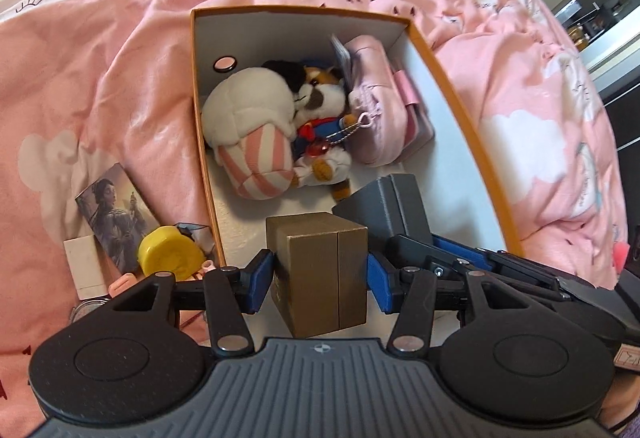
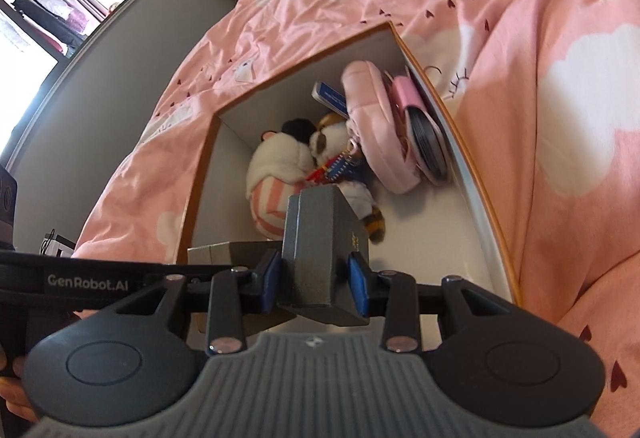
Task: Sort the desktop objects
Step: 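Carry the gold box and black gift box over the box and lower them inside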
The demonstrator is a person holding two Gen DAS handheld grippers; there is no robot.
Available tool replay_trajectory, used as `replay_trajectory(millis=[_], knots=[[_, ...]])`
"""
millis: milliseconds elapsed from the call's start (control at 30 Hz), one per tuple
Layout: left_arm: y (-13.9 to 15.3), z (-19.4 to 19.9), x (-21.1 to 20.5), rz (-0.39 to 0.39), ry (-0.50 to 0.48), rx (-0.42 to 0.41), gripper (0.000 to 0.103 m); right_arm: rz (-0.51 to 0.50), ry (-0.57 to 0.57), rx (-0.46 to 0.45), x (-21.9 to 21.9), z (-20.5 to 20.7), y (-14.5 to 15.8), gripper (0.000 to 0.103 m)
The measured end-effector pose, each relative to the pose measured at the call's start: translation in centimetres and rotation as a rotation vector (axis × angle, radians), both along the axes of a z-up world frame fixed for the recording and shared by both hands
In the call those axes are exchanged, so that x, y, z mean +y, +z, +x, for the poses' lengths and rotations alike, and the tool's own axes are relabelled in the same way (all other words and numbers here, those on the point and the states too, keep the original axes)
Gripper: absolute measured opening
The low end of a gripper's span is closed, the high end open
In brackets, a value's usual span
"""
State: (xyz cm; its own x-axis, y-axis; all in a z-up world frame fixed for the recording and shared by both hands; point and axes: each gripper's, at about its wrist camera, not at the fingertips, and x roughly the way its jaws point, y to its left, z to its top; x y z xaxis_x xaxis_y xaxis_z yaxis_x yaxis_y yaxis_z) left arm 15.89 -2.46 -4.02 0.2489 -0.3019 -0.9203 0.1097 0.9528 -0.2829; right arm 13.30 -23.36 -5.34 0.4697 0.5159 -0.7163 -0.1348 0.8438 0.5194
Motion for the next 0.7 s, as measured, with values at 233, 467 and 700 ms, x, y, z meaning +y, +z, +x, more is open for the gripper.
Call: replay_trajectory(millis=[233, 467, 700], knots=[[-0.6, 1.3, -1.4, 0.084, 0.020, 0.040, 0.059, -0.017, 0.002, 0.021, 0.9, -0.7, -2.2, 0.039], [-1.1, 1.9, -2.9, 0.173, 0.056, 0.041, 0.059, -0.101, 0.035, -0.043, 1.6, -1.8, -2.2, 0.039], [-1.5, 2.1, -3.8, 0.254, 0.059, 0.033, 0.052, -0.083, 0.028, -0.053, 0.9, -1.5, -2.2, 0.039]])
